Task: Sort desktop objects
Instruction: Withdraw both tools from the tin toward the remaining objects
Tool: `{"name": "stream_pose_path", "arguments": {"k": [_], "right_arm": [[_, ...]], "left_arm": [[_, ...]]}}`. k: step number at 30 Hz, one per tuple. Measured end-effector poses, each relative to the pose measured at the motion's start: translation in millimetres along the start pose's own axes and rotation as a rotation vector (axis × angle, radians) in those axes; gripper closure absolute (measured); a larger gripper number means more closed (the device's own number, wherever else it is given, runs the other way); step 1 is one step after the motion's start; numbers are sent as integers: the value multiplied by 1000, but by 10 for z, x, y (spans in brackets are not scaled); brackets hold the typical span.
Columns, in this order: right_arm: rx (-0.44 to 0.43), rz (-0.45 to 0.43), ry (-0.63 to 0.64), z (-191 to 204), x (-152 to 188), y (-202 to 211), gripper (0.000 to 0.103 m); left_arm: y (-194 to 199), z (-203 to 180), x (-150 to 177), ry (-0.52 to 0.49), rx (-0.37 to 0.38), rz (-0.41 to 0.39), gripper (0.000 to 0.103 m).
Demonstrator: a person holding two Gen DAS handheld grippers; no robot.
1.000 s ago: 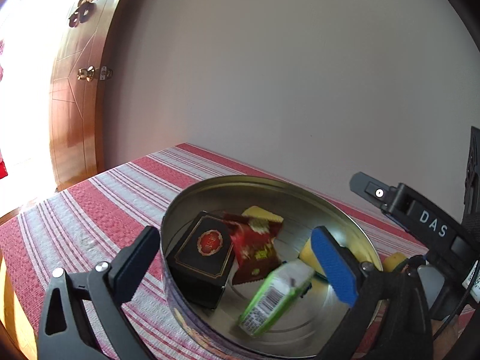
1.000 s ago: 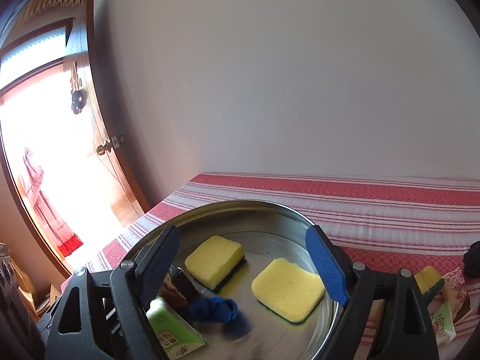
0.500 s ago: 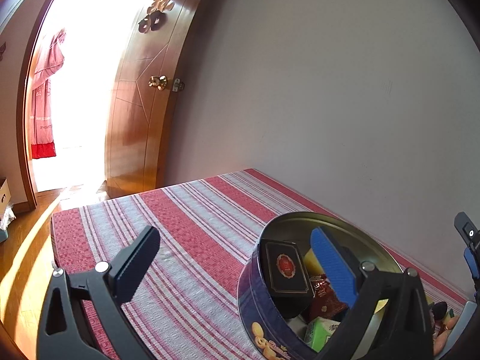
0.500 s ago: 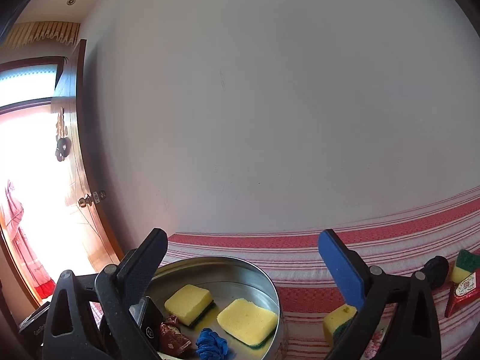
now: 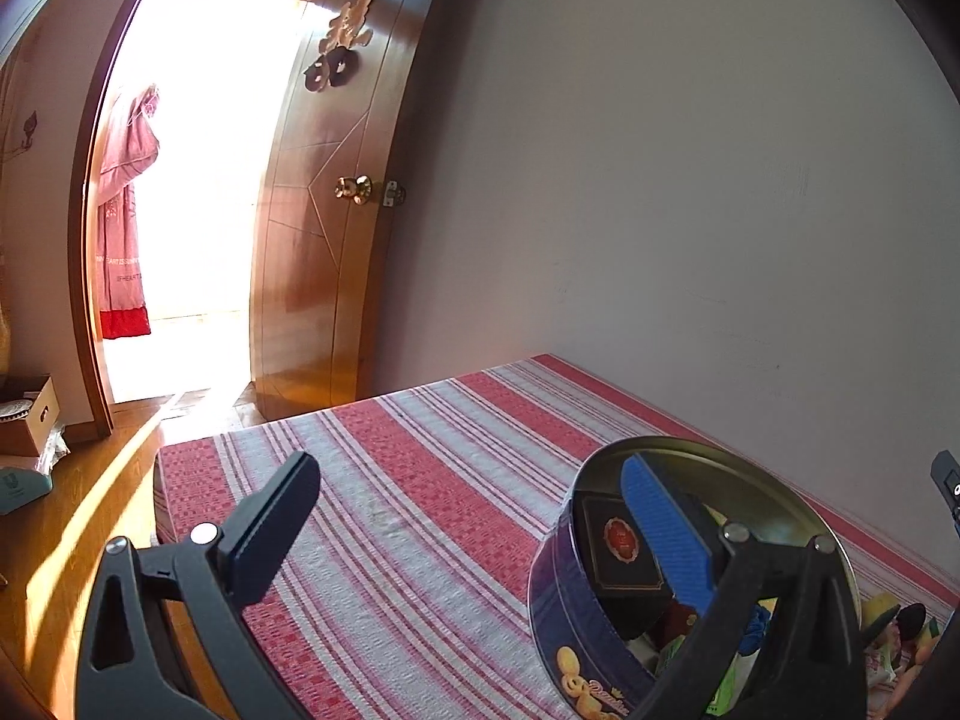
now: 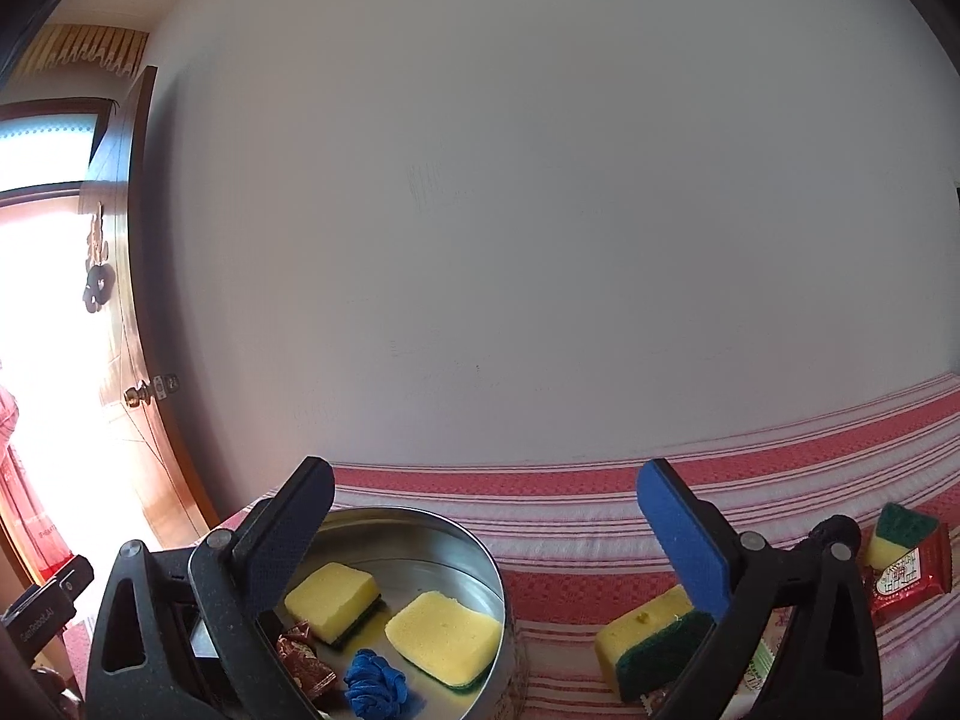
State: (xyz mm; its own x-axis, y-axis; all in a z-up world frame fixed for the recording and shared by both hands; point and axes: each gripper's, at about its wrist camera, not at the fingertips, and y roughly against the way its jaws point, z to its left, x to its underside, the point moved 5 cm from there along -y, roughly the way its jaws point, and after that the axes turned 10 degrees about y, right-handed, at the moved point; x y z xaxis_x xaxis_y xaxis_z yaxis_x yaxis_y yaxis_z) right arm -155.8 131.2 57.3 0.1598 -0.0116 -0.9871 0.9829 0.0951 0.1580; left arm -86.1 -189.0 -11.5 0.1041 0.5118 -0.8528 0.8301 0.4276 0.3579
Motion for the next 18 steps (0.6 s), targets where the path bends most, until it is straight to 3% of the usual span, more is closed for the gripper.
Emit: {"name": "stream_pose_path", "arguments": {"k": [6, 11, 18], "right_arm": [[24, 27, 54, -85, 91, 3, 0], [78, 55, 124, -270, 200, 42, 1], [109, 90, 73, -612, 318, 117, 0]], "left_arm": [[14, -168, 138, -54, 44, 33, 1], [107, -445, 315, -129, 124, 51, 1], [253, -721, 486, -183, 202, 66, 1]]}}
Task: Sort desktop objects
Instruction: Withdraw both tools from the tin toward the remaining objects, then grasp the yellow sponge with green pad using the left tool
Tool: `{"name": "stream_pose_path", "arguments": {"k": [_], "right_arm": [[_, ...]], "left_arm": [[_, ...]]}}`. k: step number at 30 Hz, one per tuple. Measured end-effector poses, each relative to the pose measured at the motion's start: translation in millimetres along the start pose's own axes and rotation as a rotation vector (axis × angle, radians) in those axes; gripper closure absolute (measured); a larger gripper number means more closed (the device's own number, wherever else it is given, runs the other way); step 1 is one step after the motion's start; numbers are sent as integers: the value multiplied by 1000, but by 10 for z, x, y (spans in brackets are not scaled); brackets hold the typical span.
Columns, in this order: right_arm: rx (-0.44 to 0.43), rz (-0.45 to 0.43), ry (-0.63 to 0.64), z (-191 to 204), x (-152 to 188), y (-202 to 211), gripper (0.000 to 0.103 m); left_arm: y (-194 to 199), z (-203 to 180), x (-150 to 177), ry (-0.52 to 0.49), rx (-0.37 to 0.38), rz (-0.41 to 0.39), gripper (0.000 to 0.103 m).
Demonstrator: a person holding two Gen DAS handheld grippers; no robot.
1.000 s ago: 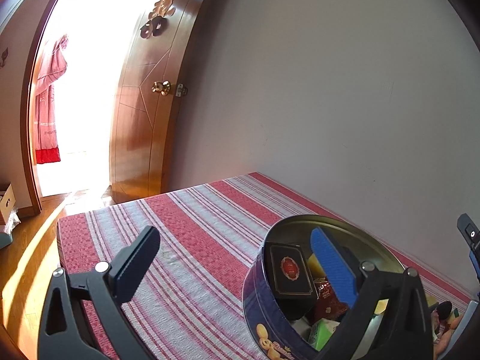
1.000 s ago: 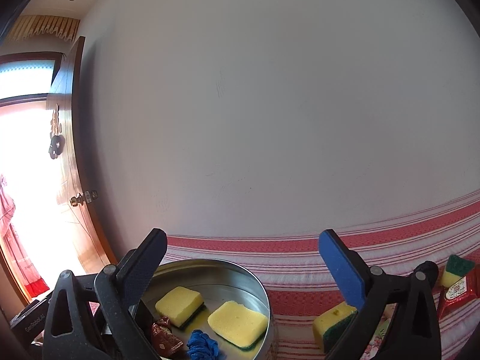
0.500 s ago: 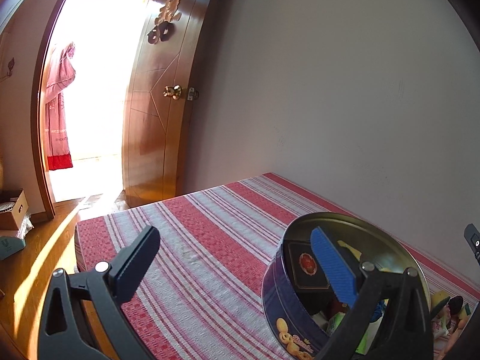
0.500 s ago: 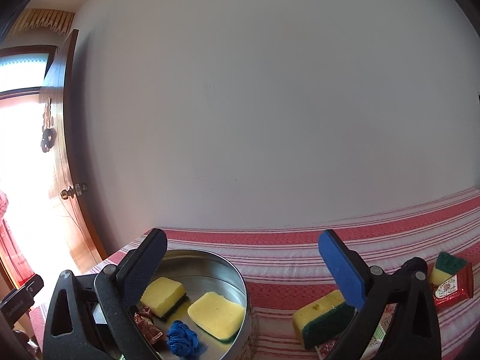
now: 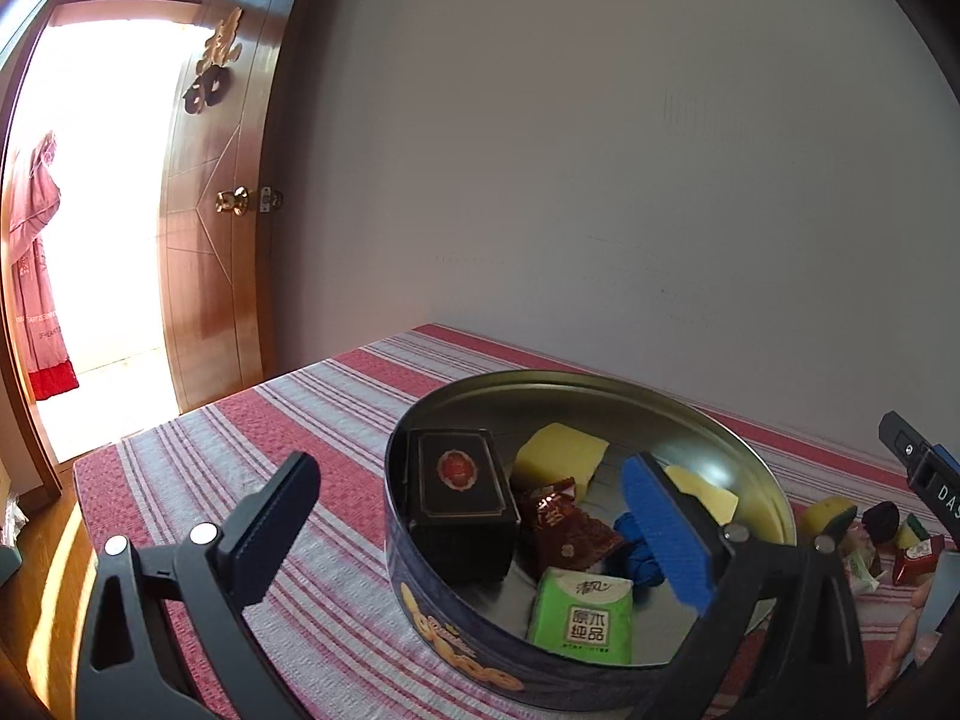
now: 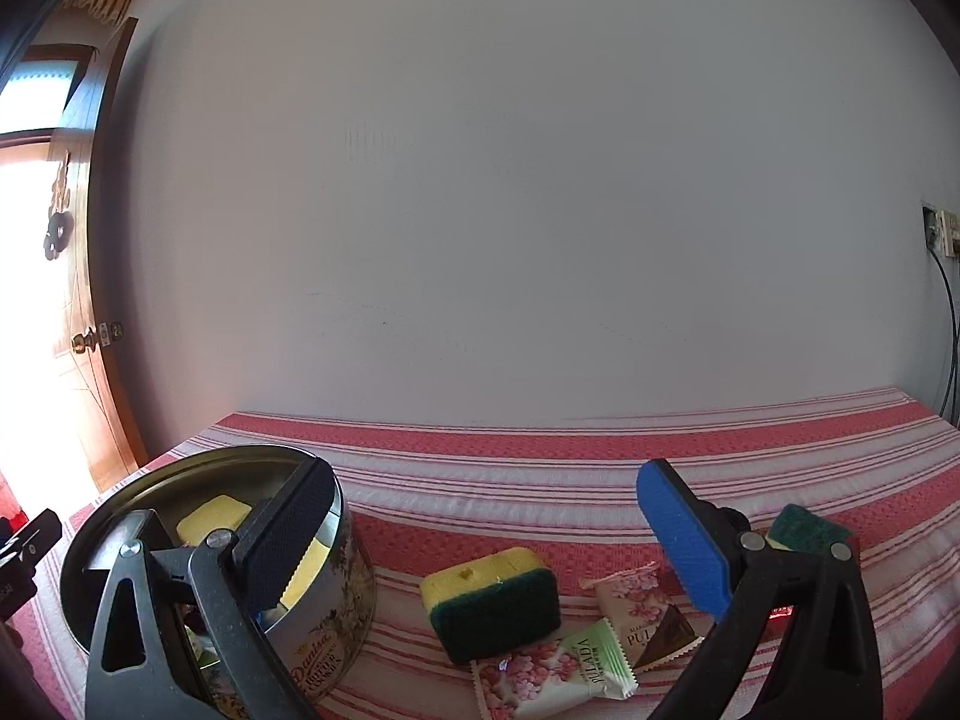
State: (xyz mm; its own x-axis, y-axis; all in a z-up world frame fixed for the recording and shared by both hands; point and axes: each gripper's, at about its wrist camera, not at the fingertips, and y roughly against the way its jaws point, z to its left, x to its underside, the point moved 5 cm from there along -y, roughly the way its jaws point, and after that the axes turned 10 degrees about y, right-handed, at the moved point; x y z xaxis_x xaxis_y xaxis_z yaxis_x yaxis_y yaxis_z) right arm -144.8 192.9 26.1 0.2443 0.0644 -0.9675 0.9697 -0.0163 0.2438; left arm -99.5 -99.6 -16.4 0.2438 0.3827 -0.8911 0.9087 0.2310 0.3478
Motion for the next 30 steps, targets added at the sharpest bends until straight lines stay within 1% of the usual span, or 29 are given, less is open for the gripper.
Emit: {"name": "stream_pose_path", "arguments": {"k": [6, 8, 12, 18, 22, 27, 30], "right_arm": [[1, -10, 52, 50, 12, 77, 0], [6, -12, 58, -6, 31, 118, 1], [46, -14, 10, -307, 61, 182, 1], [123, 21, -64, -790, 144, 267, 1], [160, 17, -63, -972, 170, 327, 0], [142, 32, -62, -1104, 202, 433, 1], [156, 31, -88, -1269, 167, 529, 1]], "left_arm": [[61, -214, 88, -34, 60, 27, 1], [99, -306, 119, -57, 88, 29, 1], [170, -517, 196, -98, 154, 41, 1], [269, -884, 318, -154, 252, 67, 1], [357, -1143, 431, -239, 298, 72, 1], [398, -1517, 520, -355, 335, 76, 1], [403, -1739, 571, -403, 365, 86, 1]]}}
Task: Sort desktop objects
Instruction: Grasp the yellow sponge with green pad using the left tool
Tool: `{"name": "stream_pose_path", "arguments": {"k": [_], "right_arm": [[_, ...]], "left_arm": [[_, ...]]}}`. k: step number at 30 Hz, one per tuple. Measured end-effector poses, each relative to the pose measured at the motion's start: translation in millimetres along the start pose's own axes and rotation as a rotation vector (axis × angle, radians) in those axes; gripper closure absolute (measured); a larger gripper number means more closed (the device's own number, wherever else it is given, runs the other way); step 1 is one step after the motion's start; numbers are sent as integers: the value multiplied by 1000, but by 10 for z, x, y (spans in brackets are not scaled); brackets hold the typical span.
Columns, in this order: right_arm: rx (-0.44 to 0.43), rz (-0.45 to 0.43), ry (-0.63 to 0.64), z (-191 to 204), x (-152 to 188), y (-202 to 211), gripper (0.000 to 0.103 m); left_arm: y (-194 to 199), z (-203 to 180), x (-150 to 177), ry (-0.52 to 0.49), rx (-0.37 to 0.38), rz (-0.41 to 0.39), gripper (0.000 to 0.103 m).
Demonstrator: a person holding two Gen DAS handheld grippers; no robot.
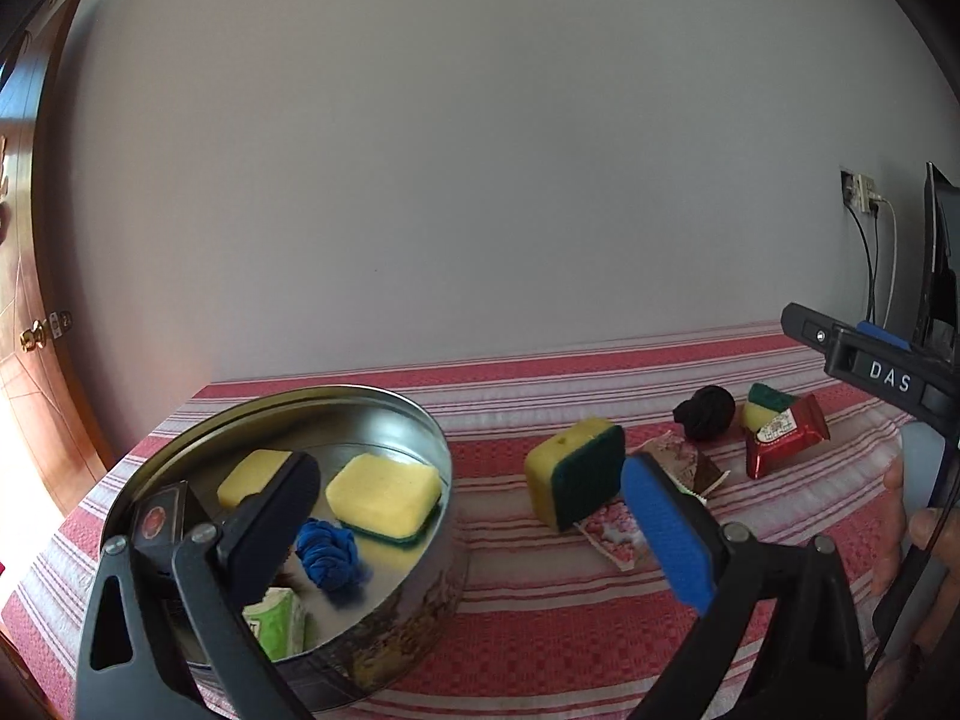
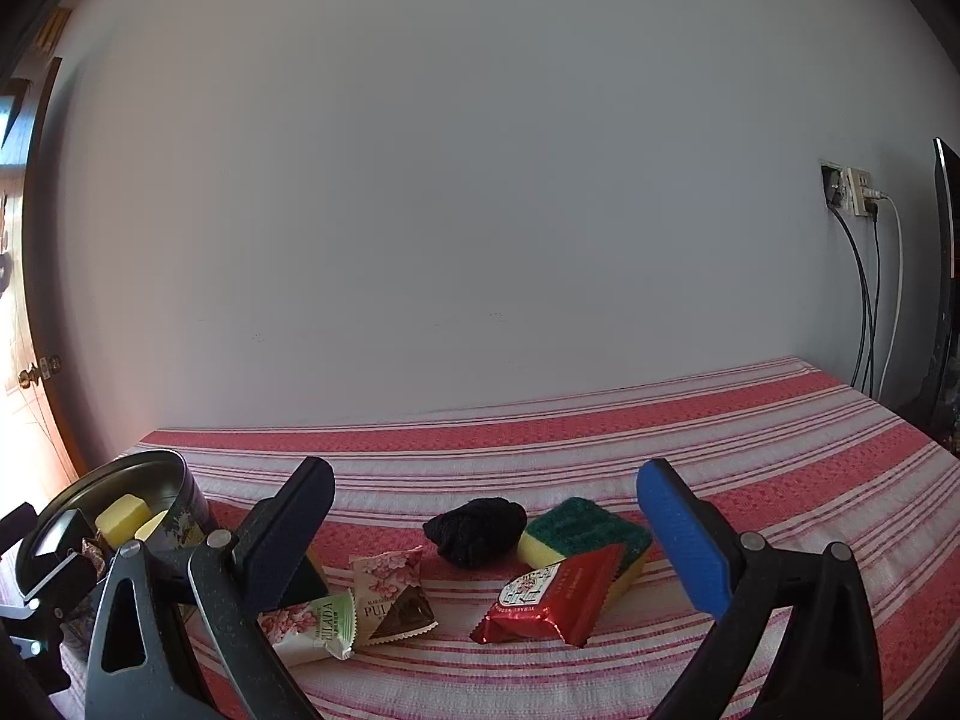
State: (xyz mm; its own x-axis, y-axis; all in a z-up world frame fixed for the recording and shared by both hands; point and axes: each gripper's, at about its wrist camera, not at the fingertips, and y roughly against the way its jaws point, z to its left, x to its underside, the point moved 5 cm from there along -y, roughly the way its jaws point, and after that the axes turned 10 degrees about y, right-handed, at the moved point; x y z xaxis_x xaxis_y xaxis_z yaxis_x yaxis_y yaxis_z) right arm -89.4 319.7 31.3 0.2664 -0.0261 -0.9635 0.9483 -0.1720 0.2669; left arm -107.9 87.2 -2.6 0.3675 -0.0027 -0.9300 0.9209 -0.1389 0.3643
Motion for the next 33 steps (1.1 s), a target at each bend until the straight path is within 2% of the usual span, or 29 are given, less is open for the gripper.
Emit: {"name": "stream_pose_path", "arguments": {"k": [4, 9, 15, 18, 23, 27, 29, 31, 33], "right_arm": [[32, 3, -37, -203, 37, -25, 1], [65, 18, -79, -454, 69, -35, 1], [36, 51, -166, -574, 122, -70, 1], [26, 58, -177, -570, 135, -71, 0], [25, 54, -186, -582, 119, -48, 0], [23, 62, -214, -628, 145, -55, 0], [13, 71, -230, -645, 165, -73, 0], [4, 84, -233, -641, 178, -94, 0], [1, 88, -229, -636, 184, -103, 0]], "left_arm": [[-102, -235, 23, -57, 25, 26, 1], [-288, -504, 99, -106, 71, 98, 1], [-528, -669, -48, -175, 27, 116, 1], [-766, -693, -101, -159, 22, 186, 1], [-1134, -693, -51, -65, 75, 328, 1], [-1306, -754, 77, -84, 64, 386, 1], [-1359, -805, 147, -98, 75, 413, 5], [-1418, -848, 223, -93, 105, 456, 21], [-1442, -851, 274, -92, 96, 468, 23]]}}
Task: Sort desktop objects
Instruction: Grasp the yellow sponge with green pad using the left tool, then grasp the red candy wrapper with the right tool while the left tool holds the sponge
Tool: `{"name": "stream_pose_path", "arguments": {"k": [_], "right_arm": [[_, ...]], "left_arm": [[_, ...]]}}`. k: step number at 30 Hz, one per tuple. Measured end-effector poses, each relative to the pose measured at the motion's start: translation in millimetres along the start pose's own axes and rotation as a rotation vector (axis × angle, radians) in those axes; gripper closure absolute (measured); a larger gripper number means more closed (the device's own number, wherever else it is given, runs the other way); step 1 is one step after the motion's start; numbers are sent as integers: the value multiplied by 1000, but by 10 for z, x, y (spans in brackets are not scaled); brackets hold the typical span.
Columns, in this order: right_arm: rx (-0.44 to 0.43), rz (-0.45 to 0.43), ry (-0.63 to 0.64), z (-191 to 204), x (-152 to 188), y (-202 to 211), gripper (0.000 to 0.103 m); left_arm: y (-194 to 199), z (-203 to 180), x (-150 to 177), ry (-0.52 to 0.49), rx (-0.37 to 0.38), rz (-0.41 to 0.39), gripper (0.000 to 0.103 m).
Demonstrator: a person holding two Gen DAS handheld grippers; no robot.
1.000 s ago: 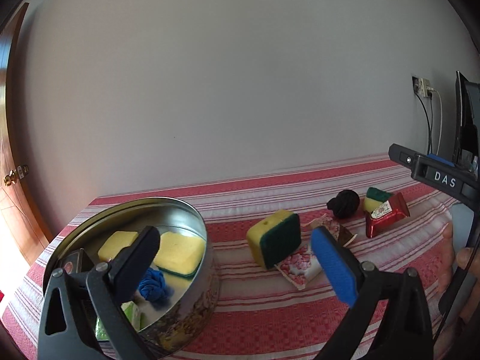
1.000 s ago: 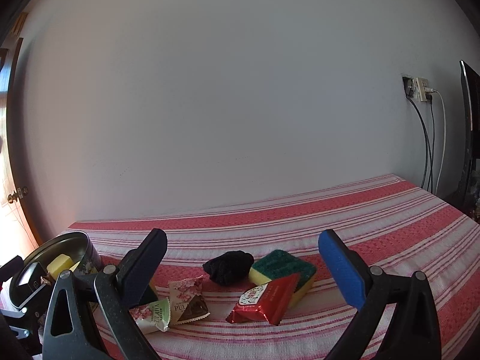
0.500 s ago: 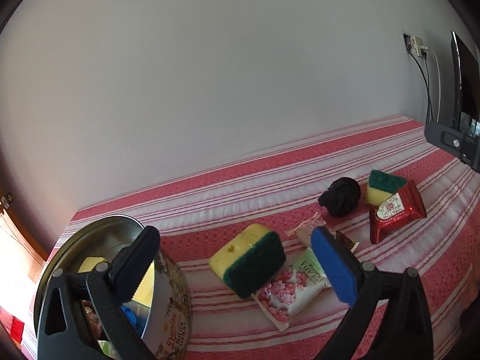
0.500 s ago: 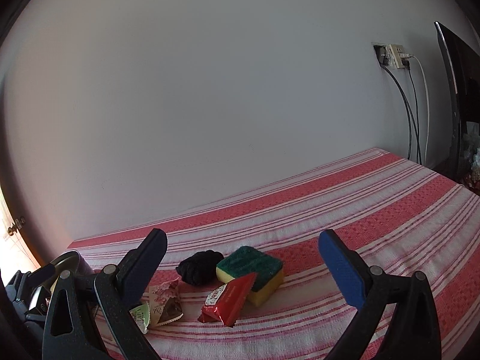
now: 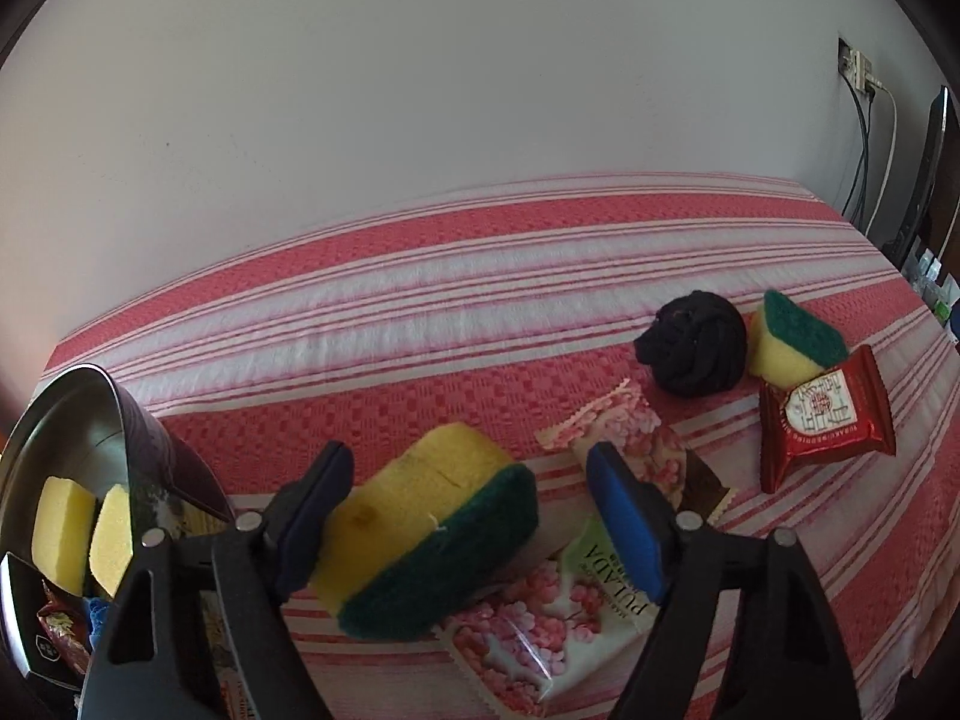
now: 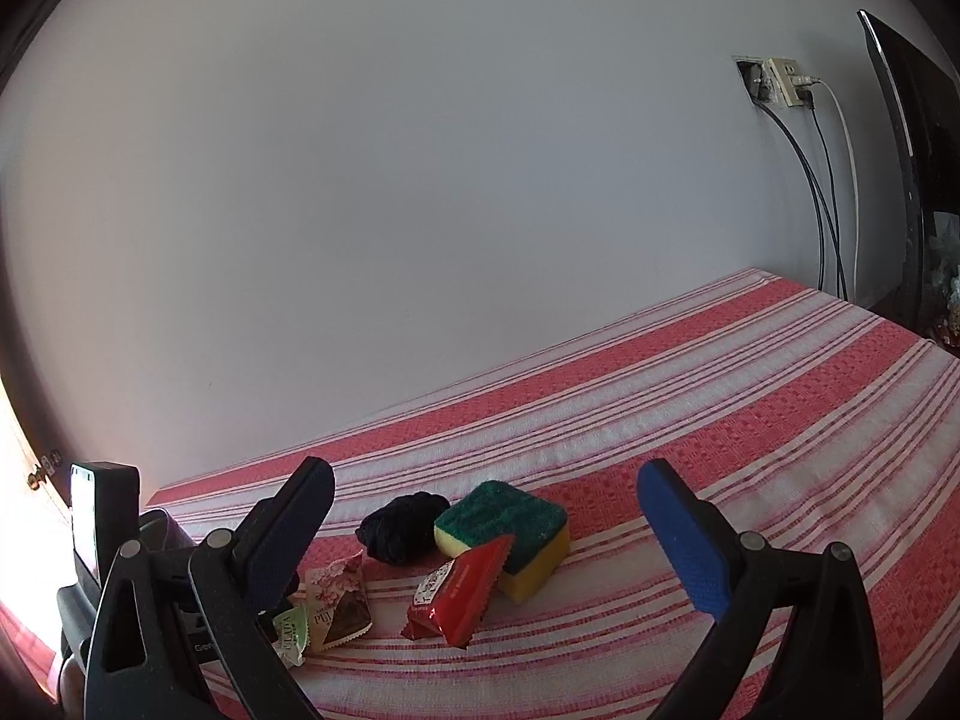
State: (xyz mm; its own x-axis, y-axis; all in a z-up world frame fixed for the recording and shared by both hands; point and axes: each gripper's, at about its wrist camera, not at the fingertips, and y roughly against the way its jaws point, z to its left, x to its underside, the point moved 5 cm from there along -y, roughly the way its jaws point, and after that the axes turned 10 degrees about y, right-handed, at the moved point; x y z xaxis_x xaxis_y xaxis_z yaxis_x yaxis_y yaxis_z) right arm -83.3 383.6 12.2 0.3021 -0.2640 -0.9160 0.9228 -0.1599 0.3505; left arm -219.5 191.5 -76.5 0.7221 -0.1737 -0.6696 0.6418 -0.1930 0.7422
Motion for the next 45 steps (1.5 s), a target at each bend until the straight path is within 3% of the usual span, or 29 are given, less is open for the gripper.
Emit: {"name": "stream_pose_path", "arguments": {"k": [3, 5, 6, 8, 14, 19, 23, 29, 31, 32, 37, 40, 43, 44, 45], "right_arm": [[5, -6, 1, -1, -10, 18, 0], [5, -5, -5, -15, -8, 15, 0], [5, -2, -8, -28, -12, 7, 0], [6, 3, -11, -35, -6, -5, 0], [-1, 20, 5, -10, 16, -38, 0], [8, 54, -25, -90, 40, -89, 1], [-139, 184, -110, -86, 185, -297, 1], [-363, 354, -360, -175, 472, -566, 2], [-346, 346, -345, -178, 453, -552, 3], [-355, 350, -341, -158, 454, -555, 5], [-390, 397, -316, -49, 509, -588, 36], [-386, 427, -311, -18, 540, -654, 36], [-370, 433, -296, -10, 543, -687, 45], [-369, 437, -291, -7, 557, -688, 68], [-373, 447, -286, -1, 578, -692, 76]], "left_arm": [[7, 1, 44, -17, -13, -12, 31], [60, 5, 53, -18, -24, -37, 47], [99, 14, 57, -8, -10, -44, 50], [159, 41, 83, 41, 70, -32, 51], [412, 91, 177, 75, 130, -102, 53], [760, 180, 207, 138, 252, -218, 53], [915, 252, 171, 171, 299, -289, 53], [862, 341, 103, 207, 317, -252, 53], [907, 380, 101, 206, 319, -252, 53], [911, 389, 113, 203, 316, -253, 53], [964, 456, 163, 204, 318, -258, 51], [968, 479, 162, 203, 319, -262, 51], [935, 421, 147, 197, 304, -271, 51], [929, 408, 144, 194, 297, -275, 51], [930, 410, 146, 189, 287, -280, 51]]}}
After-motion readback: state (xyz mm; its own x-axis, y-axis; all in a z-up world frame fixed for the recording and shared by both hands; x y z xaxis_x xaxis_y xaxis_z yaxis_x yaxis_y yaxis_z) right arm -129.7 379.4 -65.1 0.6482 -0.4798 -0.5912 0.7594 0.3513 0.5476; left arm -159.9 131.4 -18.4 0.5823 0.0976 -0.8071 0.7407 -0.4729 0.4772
